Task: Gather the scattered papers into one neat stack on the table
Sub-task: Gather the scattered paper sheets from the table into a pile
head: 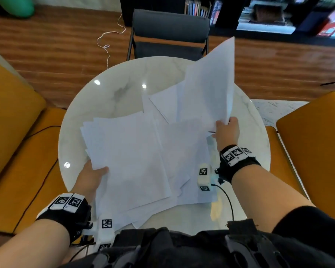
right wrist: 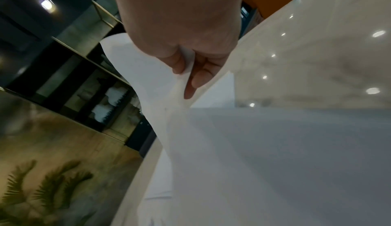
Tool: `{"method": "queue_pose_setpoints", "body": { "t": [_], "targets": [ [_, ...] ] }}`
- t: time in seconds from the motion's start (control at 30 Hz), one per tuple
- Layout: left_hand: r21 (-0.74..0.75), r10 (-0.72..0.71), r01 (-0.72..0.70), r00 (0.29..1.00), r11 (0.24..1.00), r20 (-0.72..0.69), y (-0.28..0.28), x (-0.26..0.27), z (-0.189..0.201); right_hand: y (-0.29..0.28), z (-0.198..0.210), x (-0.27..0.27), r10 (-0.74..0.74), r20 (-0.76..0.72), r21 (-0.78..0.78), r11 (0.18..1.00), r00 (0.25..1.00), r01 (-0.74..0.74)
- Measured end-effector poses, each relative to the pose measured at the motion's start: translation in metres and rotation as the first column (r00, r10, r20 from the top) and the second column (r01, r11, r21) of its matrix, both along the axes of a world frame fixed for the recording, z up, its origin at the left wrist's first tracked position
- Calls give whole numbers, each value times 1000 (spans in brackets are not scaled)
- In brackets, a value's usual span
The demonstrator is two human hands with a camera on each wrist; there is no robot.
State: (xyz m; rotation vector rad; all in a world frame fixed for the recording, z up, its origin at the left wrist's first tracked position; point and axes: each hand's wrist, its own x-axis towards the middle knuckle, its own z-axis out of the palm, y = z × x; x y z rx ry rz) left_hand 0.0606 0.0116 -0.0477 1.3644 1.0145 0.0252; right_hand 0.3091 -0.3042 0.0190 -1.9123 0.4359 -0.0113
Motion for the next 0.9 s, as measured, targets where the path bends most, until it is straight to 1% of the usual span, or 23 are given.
{"method": "queue_pose_setpoints", "body": {
  "t": [0.13,0.2,0.23,0.3,0.37,0.4,0.43,0.5,0.57,0.63,0.67,0.73,0.77,0.8,0.83,0.87,0.9],
  "targets": [
    [-4,33,-33,999,999,-22,2,3,-4,8,34,4,-12,111,171,985,994,-7],
    [0,46,-46,998,999,-49,3,6,-5,16,45,2,0,132,237,971,991,-32],
    [1,54,-54,997,999,-59,3,6,-4,21,49,-2,31,112,280,958,993,-62],
    [6,73,-73,995,997,-64,1,6,-2,31,49,-14,156,40,370,915,987,-159],
    [8,78,-78,992,997,-95,-1,6,7,41,41,-33,326,-35,402,870,945,-285],
    [-25,93,-96,990,995,-110,-2,6,11,45,34,-44,406,-76,396,850,911,-346],
    [-92,113,-124,987,988,-114,-2,5,15,49,26,-56,469,-129,380,837,874,-393],
    [-231,137,-158,985,960,-105,-1,4,19,57,6,-80,547,-247,363,817,800,-447],
    [-300,139,-162,986,940,-95,2,3,17,62,-12,-101,597,-353,333,800,721,-499],
    [-297,110,-129,991,946,-81,4,1,16,67,-25,-122,643,-434,347,766,631,-542],
    [-277,87,-101,994,956,-60,5,0,13,68,-27,-131,676,-471,373,734,566,-567],
    [-193,43,-51,998,980,-45,4,-1,9,70,-27,-143,747,-539,393,632,389,-668],
    [-152,16,-21,999,988,-31,2,0,10,71,-26,-144,757,-572,346,573,317,-743],
    [-119,1,-4,1000,993,-23,1,1,8,70,-24,-142,747,-594,256,528,299,-810],
    [-90,-4,3,1000,996,-19,0,1,8,68,-22,-137,719,-601,122,514,349,-849],
    [-58,-10,9,1000,998,-18,-1,2,7,64,-20,-130,670,-591,-38,533,449,-845],
    [-37,-17,17,1000,999,-13,-2,2,6,57,-17,-121,591,-562,-189,589,578,-786]
  ]
}}
